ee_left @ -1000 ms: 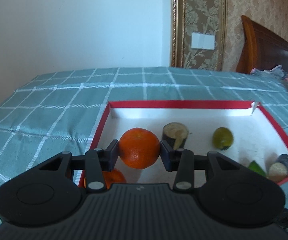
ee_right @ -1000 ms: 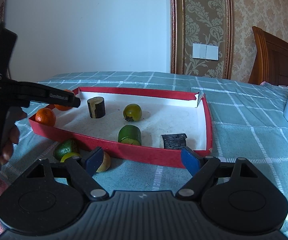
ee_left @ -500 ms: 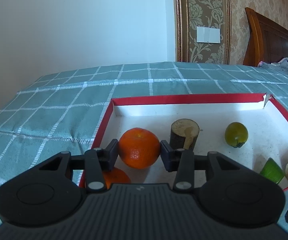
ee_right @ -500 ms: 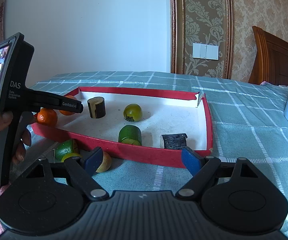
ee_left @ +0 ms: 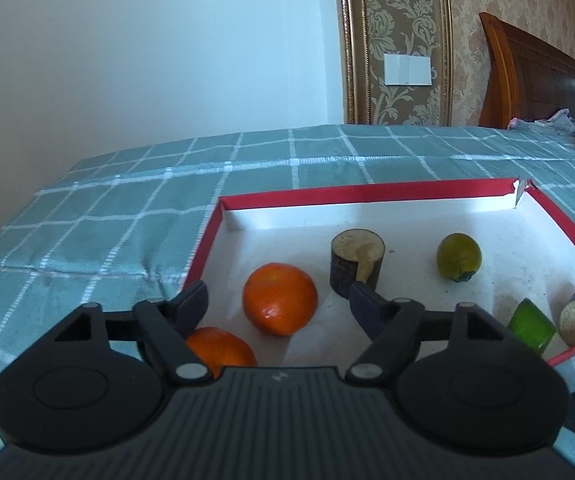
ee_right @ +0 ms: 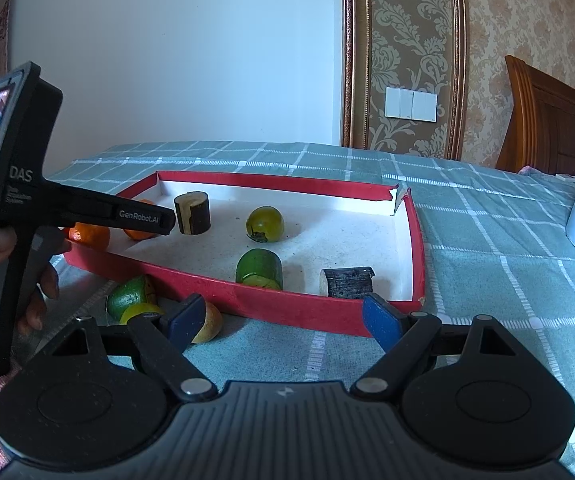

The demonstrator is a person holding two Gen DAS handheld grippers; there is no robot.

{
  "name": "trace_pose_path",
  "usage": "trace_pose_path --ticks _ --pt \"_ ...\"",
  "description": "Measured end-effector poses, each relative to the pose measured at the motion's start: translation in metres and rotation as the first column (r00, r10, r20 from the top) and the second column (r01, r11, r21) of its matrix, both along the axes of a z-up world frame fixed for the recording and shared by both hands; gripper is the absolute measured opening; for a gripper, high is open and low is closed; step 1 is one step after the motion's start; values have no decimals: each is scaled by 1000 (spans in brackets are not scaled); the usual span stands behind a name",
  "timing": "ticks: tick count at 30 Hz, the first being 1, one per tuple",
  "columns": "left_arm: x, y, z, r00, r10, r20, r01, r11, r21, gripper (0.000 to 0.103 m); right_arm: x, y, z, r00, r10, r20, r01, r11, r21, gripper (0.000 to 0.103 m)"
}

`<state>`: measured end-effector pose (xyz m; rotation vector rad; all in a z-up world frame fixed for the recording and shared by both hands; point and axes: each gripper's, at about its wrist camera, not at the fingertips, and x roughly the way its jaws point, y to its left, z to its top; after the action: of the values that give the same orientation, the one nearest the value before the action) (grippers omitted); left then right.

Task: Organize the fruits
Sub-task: 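Carry the large orange into the tray and open the left gripper, then withdraw the left tool from the tray while the right tool moves toward the small brown fruit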

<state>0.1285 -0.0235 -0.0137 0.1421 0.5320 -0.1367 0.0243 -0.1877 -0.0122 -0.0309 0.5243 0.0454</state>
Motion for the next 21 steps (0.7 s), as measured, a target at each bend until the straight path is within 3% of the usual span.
trace_pose_path --ticks 12,21 --pt "-48 27 16 999 -6 48 10 997 -82 93 0 5 -3 1000 6 1 -6 999 -39 89" --pt "-99 47 18 998 -36 52 41 994 -101 97 0 4 -3 1000 -5 2 5 1000 -28 90"
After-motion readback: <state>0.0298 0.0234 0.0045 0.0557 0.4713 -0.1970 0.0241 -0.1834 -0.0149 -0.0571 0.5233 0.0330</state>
